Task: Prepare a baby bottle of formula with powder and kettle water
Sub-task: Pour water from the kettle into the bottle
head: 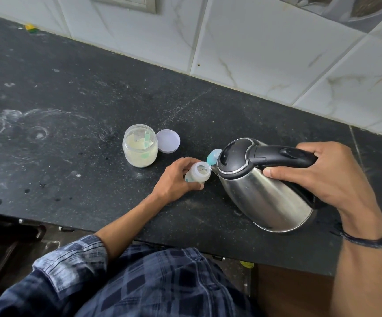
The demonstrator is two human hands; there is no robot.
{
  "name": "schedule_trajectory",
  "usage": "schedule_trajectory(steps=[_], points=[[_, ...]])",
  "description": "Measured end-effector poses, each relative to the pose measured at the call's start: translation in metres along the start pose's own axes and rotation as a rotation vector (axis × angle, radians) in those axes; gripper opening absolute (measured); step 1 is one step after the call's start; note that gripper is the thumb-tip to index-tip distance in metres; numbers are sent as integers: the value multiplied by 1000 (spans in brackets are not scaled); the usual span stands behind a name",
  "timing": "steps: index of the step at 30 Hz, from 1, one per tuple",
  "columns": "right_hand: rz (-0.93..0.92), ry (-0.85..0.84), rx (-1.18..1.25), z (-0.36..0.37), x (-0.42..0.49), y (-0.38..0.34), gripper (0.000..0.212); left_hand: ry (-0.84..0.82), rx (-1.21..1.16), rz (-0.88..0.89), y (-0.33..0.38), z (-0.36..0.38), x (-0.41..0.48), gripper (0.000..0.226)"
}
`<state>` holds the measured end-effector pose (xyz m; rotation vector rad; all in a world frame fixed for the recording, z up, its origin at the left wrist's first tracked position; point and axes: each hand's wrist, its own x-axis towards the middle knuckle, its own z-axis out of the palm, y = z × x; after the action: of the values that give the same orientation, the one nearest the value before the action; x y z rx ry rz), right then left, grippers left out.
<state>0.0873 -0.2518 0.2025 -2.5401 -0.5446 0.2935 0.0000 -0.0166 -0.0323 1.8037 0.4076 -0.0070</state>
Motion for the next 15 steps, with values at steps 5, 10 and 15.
schedule_trajectory(steps=[5,10,15], points=[[5,-3,9,1,0,1,44,2,-2,1,1,0,-1,68],[5,-5,17,0,-1,1,45,-2,1,-1,1,0,-1,69],[5,-10,20,-1,-1,-1,45,1,5,2,1,0,0,69]])
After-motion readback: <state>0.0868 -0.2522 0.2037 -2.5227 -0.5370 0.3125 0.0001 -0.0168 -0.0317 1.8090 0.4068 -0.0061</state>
